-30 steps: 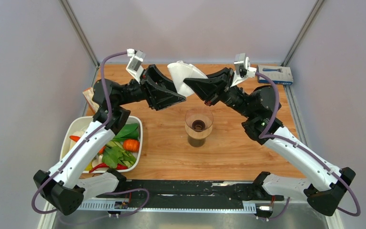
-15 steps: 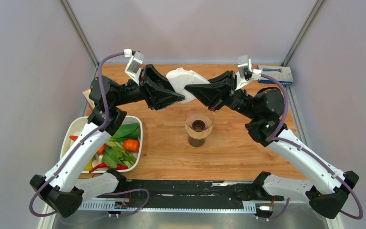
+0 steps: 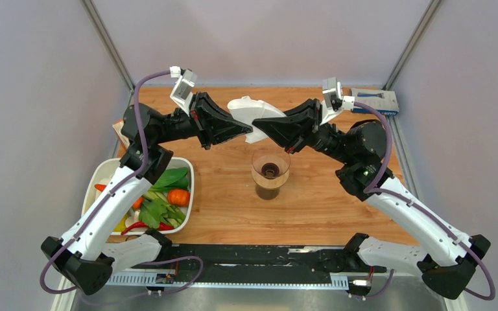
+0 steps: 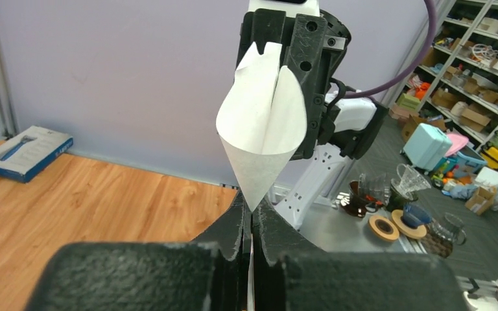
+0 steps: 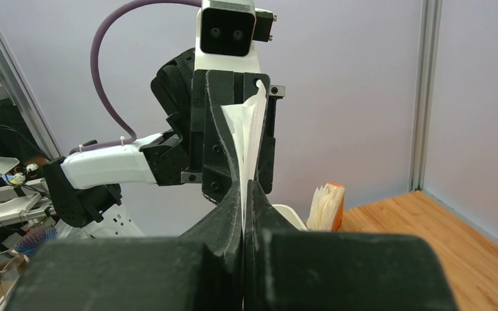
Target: Place the coffee filter in the dripper
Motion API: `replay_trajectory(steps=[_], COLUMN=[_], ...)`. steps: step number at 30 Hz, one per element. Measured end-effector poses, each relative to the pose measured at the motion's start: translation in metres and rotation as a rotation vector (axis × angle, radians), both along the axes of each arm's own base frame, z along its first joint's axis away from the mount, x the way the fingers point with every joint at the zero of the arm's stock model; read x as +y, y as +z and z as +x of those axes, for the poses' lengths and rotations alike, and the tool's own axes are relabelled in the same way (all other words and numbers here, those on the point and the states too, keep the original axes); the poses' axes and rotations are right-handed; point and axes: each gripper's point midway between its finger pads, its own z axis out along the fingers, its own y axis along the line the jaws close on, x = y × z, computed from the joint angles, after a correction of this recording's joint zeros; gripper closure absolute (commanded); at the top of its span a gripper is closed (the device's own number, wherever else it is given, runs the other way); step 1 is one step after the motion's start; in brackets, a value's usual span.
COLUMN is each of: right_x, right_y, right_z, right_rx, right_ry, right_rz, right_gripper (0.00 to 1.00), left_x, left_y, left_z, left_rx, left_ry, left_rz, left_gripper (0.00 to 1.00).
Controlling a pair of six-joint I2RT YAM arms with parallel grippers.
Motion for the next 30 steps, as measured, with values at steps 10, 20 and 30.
replay_trajectory(steps=[10,20,30], right_x=[-0.004,-0.001,-0.014], right_y=[-0.007,-0.019,-0.037], right_z=[-0.001,-0.004,0.013], right_rx=[0.011,0.024,0.074], right_ry=[-0.003,0.022,-0.031], right_rz=[-0.018,-0.053,-0.124], right_gripper=[1.00,0.83,0.54], left_x=[0.006,0.013,0.028], left_y=[0.005,0.018,0.034], left_z=[0.005,0.002,0.010], left_rx=[0.007,0.015,0.027], left_ry=[0.018,-0.011,0.015], left_rz=[-0.011,-0.049,-0.105], left_gripper=[0.60,1.00,1.00])
